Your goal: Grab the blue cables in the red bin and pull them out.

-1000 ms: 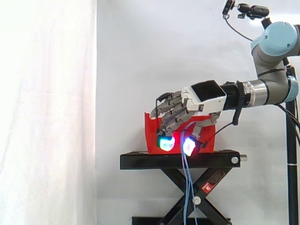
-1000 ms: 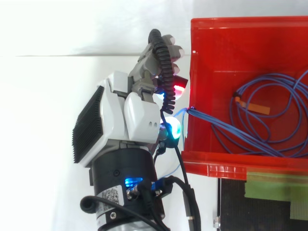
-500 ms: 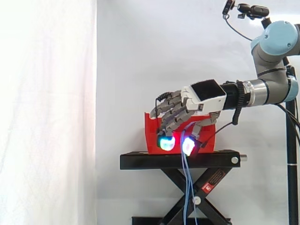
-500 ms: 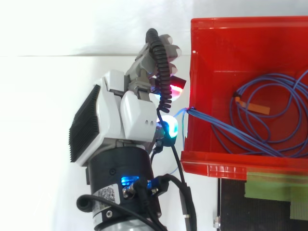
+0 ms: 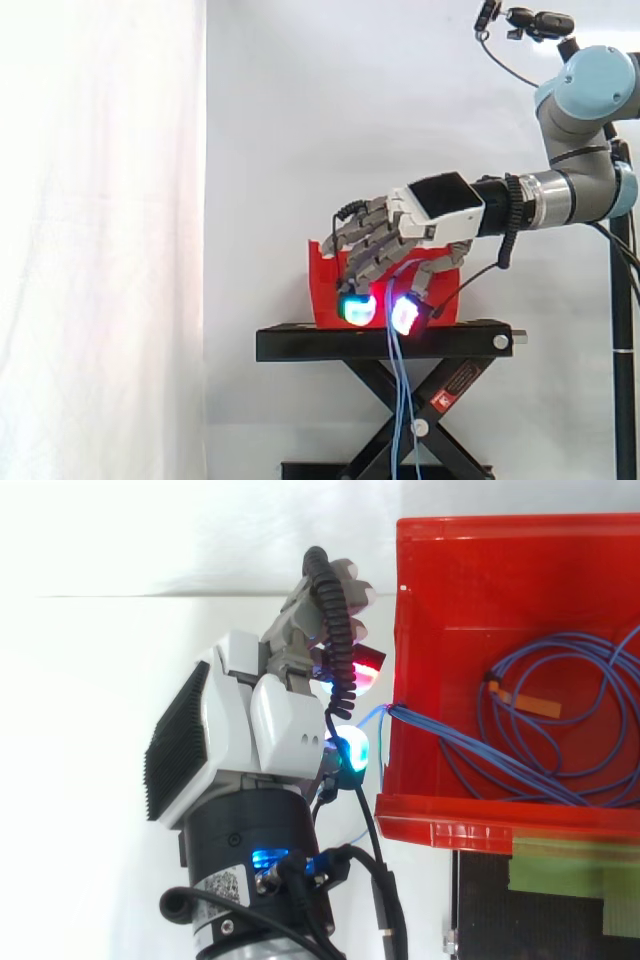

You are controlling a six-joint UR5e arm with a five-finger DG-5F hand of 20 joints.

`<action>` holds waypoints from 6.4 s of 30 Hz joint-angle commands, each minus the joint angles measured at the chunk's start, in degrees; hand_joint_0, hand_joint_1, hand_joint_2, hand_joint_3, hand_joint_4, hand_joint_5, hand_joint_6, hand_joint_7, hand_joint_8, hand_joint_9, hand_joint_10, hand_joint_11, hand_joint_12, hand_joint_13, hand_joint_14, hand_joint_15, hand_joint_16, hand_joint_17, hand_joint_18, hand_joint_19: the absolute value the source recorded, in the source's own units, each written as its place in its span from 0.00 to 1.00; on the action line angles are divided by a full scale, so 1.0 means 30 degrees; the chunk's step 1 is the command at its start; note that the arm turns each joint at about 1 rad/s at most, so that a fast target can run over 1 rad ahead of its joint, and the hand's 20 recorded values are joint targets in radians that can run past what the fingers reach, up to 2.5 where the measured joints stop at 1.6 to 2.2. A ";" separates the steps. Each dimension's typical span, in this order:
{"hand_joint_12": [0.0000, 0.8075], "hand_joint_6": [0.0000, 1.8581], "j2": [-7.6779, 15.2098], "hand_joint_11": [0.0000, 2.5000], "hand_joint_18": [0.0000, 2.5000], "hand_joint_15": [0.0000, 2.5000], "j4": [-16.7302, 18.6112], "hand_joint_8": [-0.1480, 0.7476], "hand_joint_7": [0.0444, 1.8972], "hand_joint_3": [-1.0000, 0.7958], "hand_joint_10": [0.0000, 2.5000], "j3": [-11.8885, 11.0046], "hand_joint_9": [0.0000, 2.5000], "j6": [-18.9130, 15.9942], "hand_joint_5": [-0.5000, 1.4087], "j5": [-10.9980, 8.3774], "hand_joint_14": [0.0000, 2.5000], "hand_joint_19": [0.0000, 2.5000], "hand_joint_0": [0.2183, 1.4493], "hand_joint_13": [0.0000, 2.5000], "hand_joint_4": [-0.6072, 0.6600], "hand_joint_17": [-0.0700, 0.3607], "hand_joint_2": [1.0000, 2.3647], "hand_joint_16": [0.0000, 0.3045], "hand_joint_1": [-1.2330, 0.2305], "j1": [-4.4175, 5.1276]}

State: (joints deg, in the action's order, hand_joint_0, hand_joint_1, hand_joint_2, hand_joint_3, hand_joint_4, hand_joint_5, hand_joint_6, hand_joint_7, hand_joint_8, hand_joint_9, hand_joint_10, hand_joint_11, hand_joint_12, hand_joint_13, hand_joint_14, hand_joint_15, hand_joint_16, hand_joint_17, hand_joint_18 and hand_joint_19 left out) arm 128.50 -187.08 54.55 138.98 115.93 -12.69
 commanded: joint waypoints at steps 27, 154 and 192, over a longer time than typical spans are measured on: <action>0.46 0.01 0.0000 0.28 0.23 0.16 0.0044 0.49 0.39 0.00 0.01 0.0157 0.34 0.0972 0.72 0.0001 0.01 0.27 0.48 0.22 0.67 0.44 0.00 0.17 0.19 -0.0192; 0.45 0.00 0.0000 0.32 0.26 0.19 0.0484 0.48 0.45 0.00 0.01 -0.0048 0.39 -0.0932 0.75 -0.0087 0.01 0.28 0.51 0.27 0.66 0.43 0.00 0.17 0.15 -0.0280; 0.45 0.00 0.0000 0.35 0.26 0.20 0.0425 0.48 0.41 0.00 0.01 0.0479 0.40 -0.0815 0.73 -0.0117 0.01 0.28 0.49 0.28 0.66 0.43 0.00 0.17 0.16 -0.0192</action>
State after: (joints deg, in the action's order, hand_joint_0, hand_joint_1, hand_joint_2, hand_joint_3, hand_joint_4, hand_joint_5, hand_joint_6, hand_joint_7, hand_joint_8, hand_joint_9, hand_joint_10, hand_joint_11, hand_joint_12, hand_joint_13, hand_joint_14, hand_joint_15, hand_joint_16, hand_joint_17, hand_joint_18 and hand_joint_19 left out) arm 128.50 -186.00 56.01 136.54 115.54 -13.28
